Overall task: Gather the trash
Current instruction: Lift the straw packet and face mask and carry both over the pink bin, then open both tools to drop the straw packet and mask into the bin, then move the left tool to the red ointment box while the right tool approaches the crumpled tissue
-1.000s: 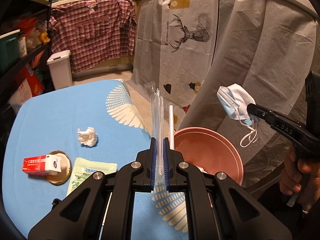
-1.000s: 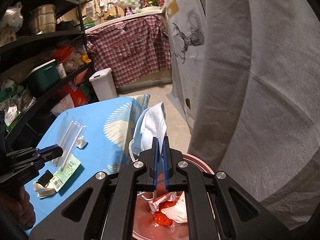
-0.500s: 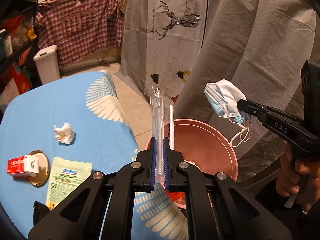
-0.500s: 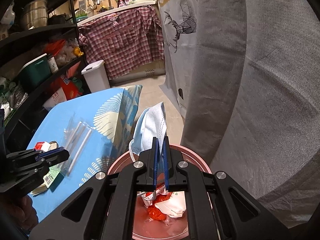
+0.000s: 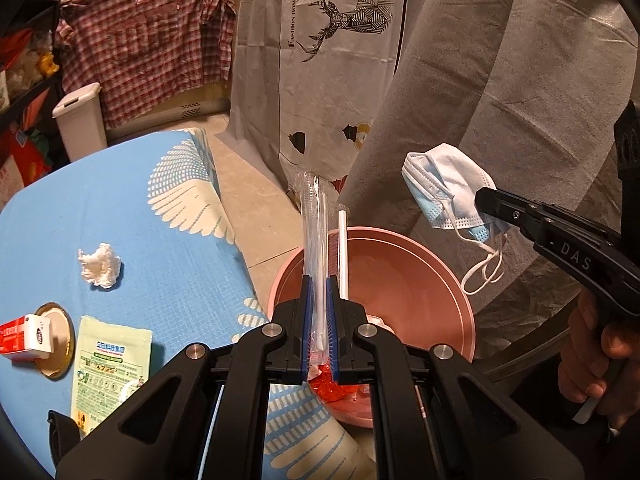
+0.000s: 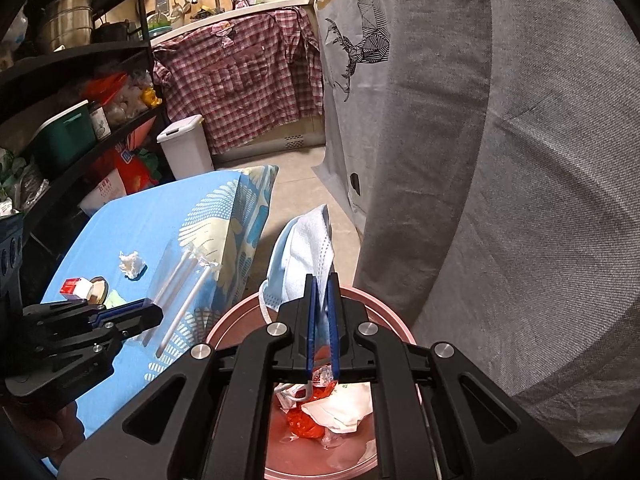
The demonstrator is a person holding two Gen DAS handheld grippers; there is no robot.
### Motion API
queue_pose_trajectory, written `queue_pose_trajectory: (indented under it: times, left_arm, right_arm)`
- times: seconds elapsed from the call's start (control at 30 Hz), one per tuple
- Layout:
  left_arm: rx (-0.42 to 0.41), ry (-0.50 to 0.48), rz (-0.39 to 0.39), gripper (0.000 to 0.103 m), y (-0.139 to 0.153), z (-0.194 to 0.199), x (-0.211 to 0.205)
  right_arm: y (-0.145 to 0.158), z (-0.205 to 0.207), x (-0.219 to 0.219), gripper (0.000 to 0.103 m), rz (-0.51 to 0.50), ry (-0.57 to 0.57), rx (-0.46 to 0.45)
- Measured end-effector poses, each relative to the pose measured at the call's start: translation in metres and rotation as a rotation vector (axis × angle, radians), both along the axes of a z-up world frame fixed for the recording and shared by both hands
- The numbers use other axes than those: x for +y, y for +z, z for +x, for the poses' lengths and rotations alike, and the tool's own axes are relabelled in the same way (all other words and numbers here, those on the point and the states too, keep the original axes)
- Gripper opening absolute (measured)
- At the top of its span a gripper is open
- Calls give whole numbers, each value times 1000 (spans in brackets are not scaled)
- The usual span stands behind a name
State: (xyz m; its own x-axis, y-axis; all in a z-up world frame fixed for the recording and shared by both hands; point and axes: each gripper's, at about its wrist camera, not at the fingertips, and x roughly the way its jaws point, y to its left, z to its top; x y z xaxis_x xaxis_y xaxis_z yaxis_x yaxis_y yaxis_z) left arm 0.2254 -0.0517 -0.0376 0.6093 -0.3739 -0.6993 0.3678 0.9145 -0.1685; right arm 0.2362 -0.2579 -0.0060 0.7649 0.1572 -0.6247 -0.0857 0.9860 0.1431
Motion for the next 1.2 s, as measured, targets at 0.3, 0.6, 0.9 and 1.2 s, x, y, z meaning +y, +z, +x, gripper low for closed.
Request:
queue_pose_trajectory:
  times: [0.3,0.6,0.9,1.2]
  left_arm:
    - [1,-45,-6,27,1,1,-18]
    - [-16,-7,-22,34,8,-1,0]
    - [-57,26,-22,34,20,-9,21]
    - [-91,99,-32,30,37,-18,62]
  right_arm:
    - [-2,1,-1,31,-29,-14,5]
    - [-1,-1,-4,44,-42,-34,-7]
    - [4,-5,0,44,-59,-32,-33]
    - [16,-18,14,44,-76,-10,-105]
